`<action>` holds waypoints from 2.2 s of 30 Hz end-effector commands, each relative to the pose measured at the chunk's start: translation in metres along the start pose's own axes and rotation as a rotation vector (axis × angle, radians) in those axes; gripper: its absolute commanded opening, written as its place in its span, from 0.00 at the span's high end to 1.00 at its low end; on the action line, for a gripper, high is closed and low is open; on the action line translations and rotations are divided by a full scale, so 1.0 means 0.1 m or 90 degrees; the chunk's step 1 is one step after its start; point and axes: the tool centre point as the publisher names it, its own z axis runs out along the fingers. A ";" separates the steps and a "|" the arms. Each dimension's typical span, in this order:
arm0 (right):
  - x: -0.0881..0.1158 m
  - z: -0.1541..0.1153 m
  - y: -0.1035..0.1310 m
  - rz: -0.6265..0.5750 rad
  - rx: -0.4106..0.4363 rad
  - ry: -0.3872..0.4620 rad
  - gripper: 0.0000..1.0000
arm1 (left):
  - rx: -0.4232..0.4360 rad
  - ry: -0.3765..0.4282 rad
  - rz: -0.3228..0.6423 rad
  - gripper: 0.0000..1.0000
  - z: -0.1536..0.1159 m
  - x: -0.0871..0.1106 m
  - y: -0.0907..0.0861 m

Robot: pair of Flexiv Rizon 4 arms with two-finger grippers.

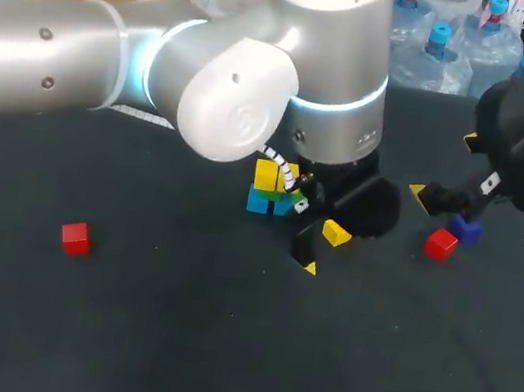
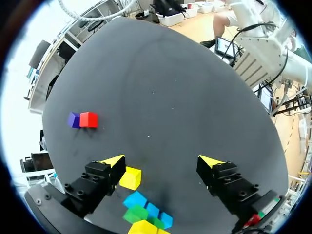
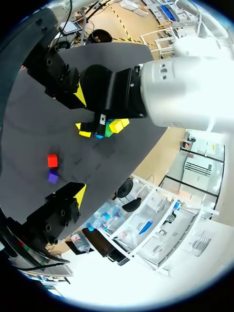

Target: Place the blue cubes, place green cubes on the blue cubes, place the yellow cubes on the green cubes, then place the red cubes on the yellow cubes, and place purple cube on the red cubes.

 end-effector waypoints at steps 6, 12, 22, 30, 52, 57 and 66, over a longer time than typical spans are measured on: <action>0.02 0.01 0.02 0.001 0.006 -0.007 0.00 | -0.019 0.011 -0.048 0.00 -0.27 0.16 -0.27; 0.02 0.01 0.02 0.001 0.006 -0.007 0.00 | -0.042 0.046 -0.135 0.00 -0.49 0.50 -0.62; 0.02 0.01 0.02 0.001 0.006 -0.007 0.00 | -0.217 0.021 -0.270 0.00 -1.29 1.11 -0.77; 0.02 0.01 0.02 0.001 0.006 -0.007 0.00 | -0.274 0.010 -0.325 0.00 -1.68 1.46 -0.88; 0.00 0.02 0.04 -0.009 0.000 -0.007 0.00 | -0.271 0.142 -0.470 0.00 -1.58 1.99 -1.14; -0.13 0.16 0.16 -0.055 -0.032 0.036 0.00 | -0.271 0.142 -0.470 0.00 -1.58 1.99 -1.14; -0.17 0.50 0.37 -0.099 -0.102 0.114 0.00 | -0.271 0.142 -0.470 0.00 -1.58 1.99 -1.14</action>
